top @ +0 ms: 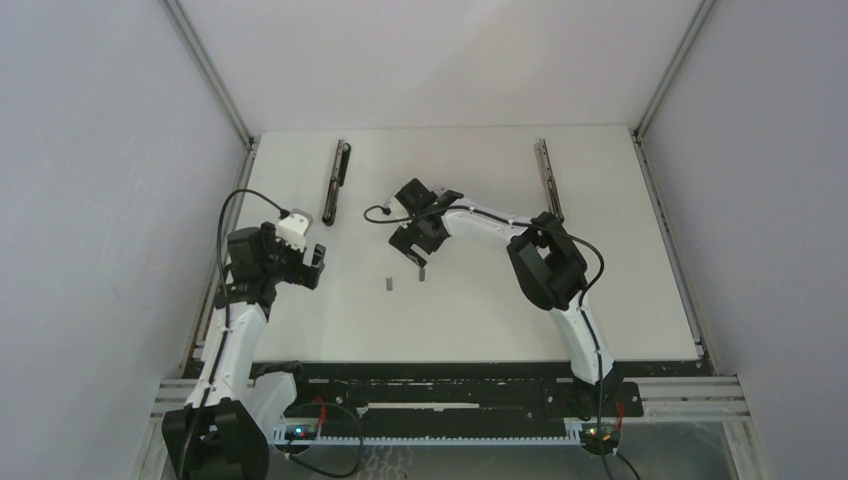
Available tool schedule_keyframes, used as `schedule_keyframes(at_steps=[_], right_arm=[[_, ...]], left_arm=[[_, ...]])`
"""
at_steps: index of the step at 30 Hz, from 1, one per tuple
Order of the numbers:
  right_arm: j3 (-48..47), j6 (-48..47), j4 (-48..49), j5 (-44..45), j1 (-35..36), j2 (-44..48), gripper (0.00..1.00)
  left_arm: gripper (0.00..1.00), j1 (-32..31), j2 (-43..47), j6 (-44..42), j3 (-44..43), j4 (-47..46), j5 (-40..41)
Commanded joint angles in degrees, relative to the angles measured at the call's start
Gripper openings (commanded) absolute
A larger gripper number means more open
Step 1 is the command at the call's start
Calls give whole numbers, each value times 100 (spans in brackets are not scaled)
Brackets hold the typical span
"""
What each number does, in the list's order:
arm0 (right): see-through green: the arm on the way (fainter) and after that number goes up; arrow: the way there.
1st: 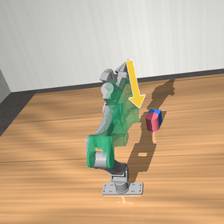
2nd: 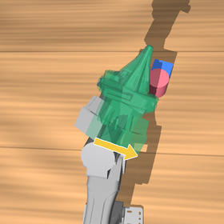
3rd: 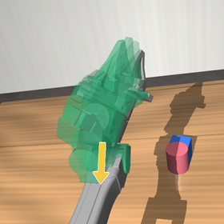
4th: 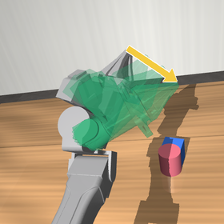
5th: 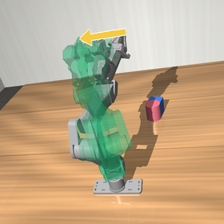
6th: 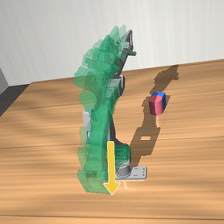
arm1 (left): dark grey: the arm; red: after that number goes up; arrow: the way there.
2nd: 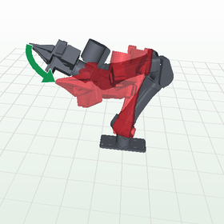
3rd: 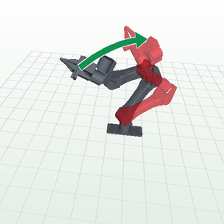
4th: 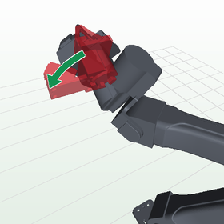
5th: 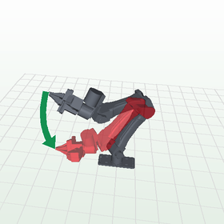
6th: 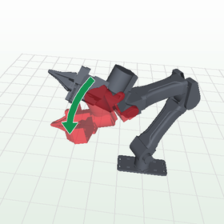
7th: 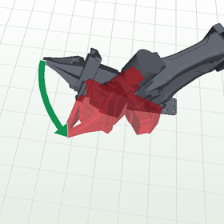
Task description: Unload the staples from the stapler
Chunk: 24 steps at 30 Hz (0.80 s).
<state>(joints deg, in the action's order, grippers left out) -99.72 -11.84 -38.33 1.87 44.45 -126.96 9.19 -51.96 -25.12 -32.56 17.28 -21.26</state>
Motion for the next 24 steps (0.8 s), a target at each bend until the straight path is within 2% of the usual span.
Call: schedule_keyframes(at_steps=[1, 9, 17, 24], right_arm=[[-71, 270, 159, 137, -87, 227, 90], [258, 260, 354, 326, -461, 917, 90], [671, 136, 42, -976, -393, 976, 88], [492, 80, -119, -903, -123, 739, 88]], left_arm=[[100, 66, 29, -94, -41, -85, -131], [100, 70, 62, -102, -44, -84, -151], [100, 71, 59, -98, -41, -79, -129], [100, 65, 92, -107, -32, -84, -107]])
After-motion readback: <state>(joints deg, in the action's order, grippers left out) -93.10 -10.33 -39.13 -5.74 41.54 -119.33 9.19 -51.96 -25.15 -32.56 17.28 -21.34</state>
